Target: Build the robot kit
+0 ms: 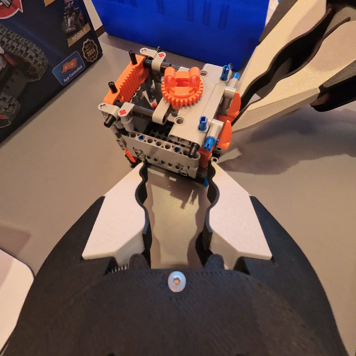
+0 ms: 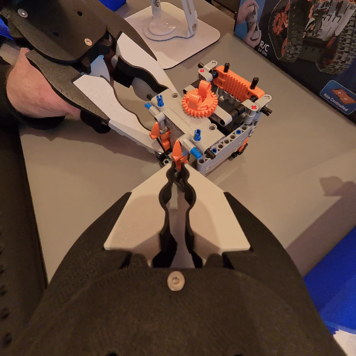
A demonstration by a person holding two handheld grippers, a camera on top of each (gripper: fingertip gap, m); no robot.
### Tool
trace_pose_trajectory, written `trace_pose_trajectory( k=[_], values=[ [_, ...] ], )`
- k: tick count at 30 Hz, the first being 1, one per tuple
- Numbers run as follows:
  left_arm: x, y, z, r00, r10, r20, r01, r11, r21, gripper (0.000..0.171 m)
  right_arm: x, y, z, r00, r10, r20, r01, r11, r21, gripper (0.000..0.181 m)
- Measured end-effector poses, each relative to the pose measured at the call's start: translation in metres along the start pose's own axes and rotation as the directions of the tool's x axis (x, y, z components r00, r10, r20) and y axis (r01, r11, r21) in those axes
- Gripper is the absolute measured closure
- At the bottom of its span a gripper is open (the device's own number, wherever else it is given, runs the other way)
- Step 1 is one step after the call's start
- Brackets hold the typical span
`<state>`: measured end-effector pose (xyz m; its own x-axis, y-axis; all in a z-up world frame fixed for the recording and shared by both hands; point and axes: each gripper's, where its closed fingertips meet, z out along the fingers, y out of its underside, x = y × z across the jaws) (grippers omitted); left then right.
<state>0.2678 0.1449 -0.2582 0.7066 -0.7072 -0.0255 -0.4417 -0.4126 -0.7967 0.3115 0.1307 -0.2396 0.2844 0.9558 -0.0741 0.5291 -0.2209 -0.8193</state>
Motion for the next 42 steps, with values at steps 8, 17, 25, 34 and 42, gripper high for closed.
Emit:
trace_pose_trajectory(
  k=[8, 17, 25, 34, 42],
  values=[
    [0.005, 0.004, -0.004, 0.999, 0.018, -0.045, -0.018, 1.000, -0.013, 0.112, 0.007, -0.003, -0.015, 0.999, 0.038, 0.007, -0.038, 0.998, 0.050, 0.168],
    [0.010, -0.006, -0.013, 0.995, 0.053, -0.084, -0.049, 0.998, 0.047, 0.121, -0.022, -0.031, -0.026, 0.998, -0.017, 0.065, 0.007, 0.989, 0.145, 0.173],
    [0.017, -0.008, -0.006, 0.991, 0.099, -0.091, -0.095, 0.994, 0.047, 0.126, -0.013, -0.033, -0.001, 0.978, 0.086, -0.191, -0.079, 0.996, 0.045, 0.163],
    [0.022, -0.009, -0.004, 0.990, 0.101, -0.103, -0.096, 0.994, 0.050, 0.127, -0.003, -0.033, -0.001, 0.929, 0.027, -0.369, -0.027, 1.000, 0.005, 0.177],
    [0.020, -0.008, -0.002, 0.991, 0.097, -0.094, -0.093, 0.995, 0.046, 0.127, -0.006, -0.035, 0.003, 0.882, -0.122, -0.456, 0.098, 0.992, -0.077, 0.175]
  ],
)
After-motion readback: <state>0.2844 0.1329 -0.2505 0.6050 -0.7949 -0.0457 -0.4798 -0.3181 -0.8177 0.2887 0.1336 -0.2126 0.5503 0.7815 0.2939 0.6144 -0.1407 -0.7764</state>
